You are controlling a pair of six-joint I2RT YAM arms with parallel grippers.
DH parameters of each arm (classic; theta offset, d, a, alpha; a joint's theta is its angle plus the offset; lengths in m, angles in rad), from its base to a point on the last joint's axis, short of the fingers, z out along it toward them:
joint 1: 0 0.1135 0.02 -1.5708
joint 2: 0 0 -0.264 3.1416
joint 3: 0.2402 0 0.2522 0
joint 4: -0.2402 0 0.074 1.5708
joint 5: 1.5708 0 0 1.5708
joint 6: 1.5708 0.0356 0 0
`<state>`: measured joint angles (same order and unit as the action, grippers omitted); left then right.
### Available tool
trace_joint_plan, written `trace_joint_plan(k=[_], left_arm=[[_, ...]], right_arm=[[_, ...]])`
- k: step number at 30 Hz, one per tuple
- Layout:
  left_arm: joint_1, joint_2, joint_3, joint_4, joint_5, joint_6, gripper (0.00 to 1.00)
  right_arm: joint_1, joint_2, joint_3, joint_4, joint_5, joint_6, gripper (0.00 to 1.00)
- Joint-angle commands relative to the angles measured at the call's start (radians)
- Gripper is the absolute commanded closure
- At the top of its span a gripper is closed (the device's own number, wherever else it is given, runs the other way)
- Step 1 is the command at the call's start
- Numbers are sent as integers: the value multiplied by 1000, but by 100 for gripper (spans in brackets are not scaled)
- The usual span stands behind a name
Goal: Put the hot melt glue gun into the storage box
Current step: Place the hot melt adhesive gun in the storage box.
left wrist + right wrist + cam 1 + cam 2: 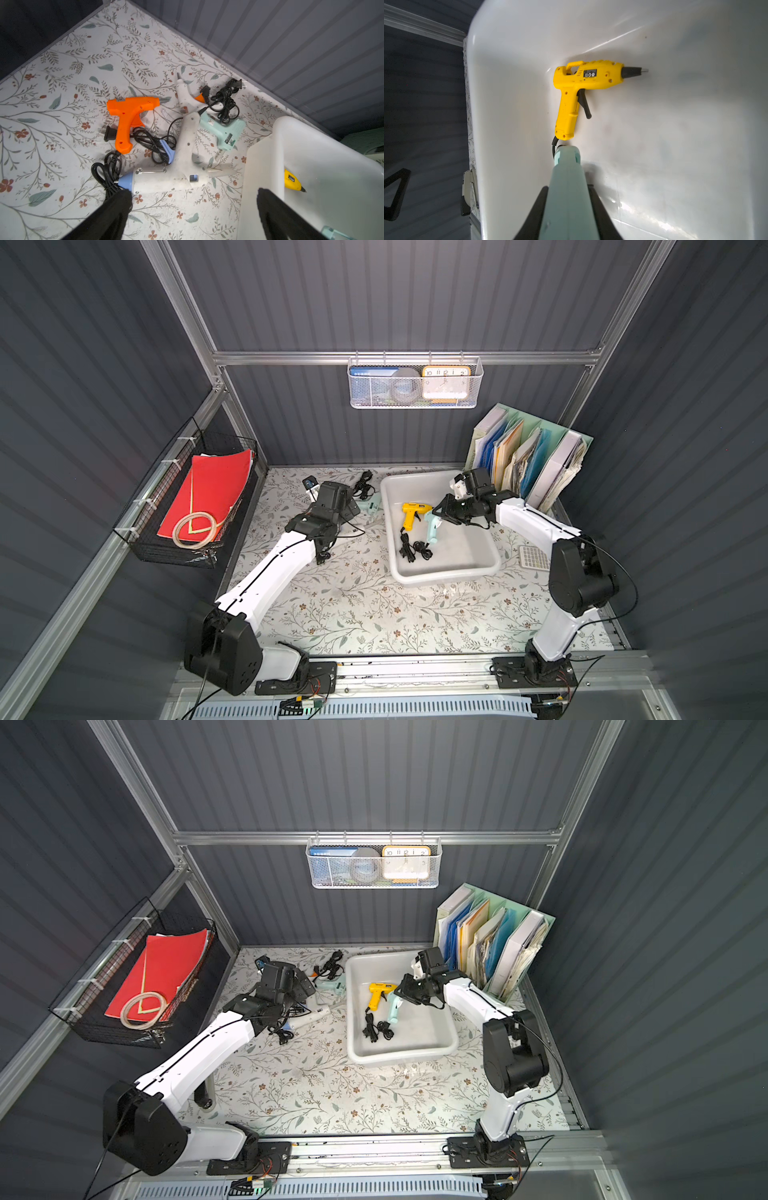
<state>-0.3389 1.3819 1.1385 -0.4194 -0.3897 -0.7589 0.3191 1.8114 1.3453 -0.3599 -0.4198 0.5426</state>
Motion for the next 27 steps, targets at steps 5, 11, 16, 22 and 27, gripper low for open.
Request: trace_joint_plan(k=[5,11,16,22,27], left_arm=[[54,9,-29,-12,46,-51,0],[76,33,-32,-3,71,-49,0],[85,53,-33,3,81,-52,0],[95,60,-37,7,79,-48,0],[107,57,-40,-5,76,-45,0]], right_arm=[[5,97,116,-63,159,-79,91],[5,185,178,-90,283,-156,73],[5,227,213,-135,348,-191,57],[6,217,219,-159,424,-220,41],[12,174,208,-186,495,-238,35]])
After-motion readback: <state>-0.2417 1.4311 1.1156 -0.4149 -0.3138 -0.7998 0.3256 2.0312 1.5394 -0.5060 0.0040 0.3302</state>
